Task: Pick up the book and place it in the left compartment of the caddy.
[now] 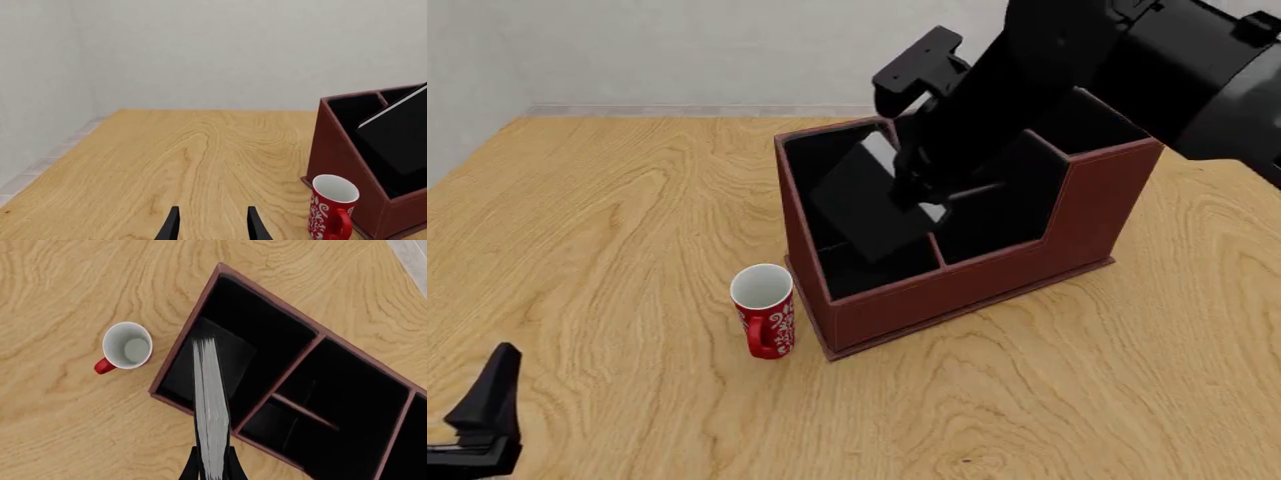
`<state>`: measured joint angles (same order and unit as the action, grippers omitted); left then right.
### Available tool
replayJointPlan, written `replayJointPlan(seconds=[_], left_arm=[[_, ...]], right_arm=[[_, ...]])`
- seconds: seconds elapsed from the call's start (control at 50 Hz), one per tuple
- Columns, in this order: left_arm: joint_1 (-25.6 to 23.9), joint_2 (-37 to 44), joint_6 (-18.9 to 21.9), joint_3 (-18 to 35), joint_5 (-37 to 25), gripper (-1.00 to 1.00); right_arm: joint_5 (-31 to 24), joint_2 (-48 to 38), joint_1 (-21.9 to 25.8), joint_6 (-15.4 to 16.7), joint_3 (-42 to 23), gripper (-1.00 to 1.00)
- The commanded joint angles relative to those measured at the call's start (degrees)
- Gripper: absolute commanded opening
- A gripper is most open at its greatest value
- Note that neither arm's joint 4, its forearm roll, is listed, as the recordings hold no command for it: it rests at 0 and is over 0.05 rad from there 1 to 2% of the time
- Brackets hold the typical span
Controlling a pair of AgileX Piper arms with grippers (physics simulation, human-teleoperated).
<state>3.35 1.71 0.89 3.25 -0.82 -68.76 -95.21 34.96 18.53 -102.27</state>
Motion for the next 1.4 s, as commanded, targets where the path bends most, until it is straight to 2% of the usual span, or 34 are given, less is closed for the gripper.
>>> replayJointPlan(seconds=[0.02,0.82,1.4], left_arm=[[0.1,2.7,-0.6,-1.1,3.0,1.0],[0.6,6.9,0.0,-1.1,6.2,1.0],[1.2,14.9,-0.1,-2.9,15.0,1.0]], right_arm=[[-1.1,-0.7,-0.4,2.4,-1.5,-1.0],[-1.1,-6.5,-0.3,-1.0,-5.4,-1.0],[-1.1,-11.0,-1.0,-2.7,-8.2,-1.0]])
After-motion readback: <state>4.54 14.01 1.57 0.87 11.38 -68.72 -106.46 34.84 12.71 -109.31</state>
